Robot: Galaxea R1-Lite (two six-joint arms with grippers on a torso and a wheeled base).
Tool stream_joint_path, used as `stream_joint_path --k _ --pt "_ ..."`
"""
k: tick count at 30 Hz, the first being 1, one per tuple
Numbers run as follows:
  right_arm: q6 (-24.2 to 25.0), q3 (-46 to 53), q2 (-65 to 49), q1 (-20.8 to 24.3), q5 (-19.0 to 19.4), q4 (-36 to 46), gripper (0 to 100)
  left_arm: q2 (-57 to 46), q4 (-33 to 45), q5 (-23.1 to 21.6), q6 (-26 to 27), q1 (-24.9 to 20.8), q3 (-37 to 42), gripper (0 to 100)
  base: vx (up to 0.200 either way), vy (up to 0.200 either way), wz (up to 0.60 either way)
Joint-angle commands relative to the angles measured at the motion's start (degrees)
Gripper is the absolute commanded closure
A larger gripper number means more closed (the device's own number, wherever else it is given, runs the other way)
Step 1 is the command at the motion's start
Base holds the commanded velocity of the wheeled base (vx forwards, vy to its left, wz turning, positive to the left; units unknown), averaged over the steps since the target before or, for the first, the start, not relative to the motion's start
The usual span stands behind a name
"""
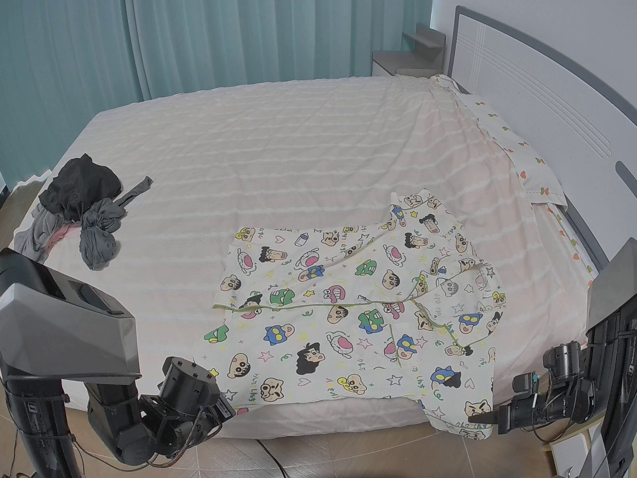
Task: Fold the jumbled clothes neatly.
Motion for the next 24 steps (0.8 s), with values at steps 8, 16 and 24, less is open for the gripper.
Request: stream_joint_path --k 8,16,24 --pt "-1.5 1.0 -13.7 0.8 0.1 15.5 100 0.8 -0.2 -4.7 -0.5 -1.0 2.5 100 0.0 0.0 0.0" --pt "-2.0 1.0 -15.8 0.7 0.2 18.9 100 -1.8 -0.5 -4.8 -0.1 1.0 3.4 100 0.0 0.0 0.0" --pt "-1.8 1.0 -17.1 0.1 1.3 20.2 100 -1.5 -0.7 -4.7 0.1 0.6 3.9 100 0.0 0.0 0.0"
